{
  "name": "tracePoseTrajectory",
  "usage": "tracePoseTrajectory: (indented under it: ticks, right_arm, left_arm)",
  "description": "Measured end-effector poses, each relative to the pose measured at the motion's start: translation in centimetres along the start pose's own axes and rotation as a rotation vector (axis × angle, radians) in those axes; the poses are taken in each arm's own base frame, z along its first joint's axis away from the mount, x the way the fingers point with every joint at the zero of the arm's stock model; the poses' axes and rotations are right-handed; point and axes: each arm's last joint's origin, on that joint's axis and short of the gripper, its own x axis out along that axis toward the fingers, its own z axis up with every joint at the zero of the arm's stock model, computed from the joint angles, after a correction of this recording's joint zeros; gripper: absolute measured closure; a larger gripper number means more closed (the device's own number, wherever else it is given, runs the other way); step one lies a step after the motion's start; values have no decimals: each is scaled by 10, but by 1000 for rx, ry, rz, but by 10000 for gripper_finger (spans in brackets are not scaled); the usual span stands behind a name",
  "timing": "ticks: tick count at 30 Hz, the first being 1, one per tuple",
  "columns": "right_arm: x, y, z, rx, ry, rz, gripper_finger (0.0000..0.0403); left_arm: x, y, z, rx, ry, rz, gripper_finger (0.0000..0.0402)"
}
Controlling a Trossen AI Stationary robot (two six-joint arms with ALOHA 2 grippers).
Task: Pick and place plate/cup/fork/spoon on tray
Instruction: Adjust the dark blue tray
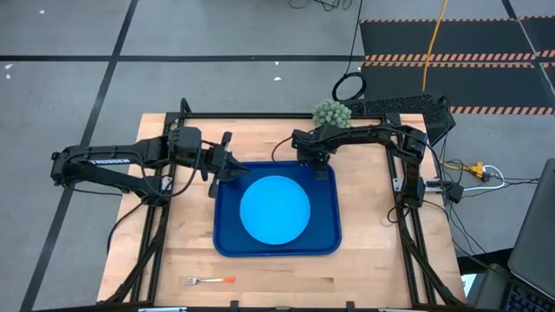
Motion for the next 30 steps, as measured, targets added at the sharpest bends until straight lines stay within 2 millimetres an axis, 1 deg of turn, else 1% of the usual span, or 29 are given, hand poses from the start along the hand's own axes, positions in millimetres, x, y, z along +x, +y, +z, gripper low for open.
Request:
tracePoseTrajectory:
  ticks: [20, 30]
  right_arm:
    - [0, 0, -1, 160, 7, 3, 303]
    - [0, 0, 0, 167, 1, 1, 303]
  left_arm:
    - [0, 0, 0, 0, 0, 0, 357]
    - [0, 0, 0, -5, 0, 0, 357]
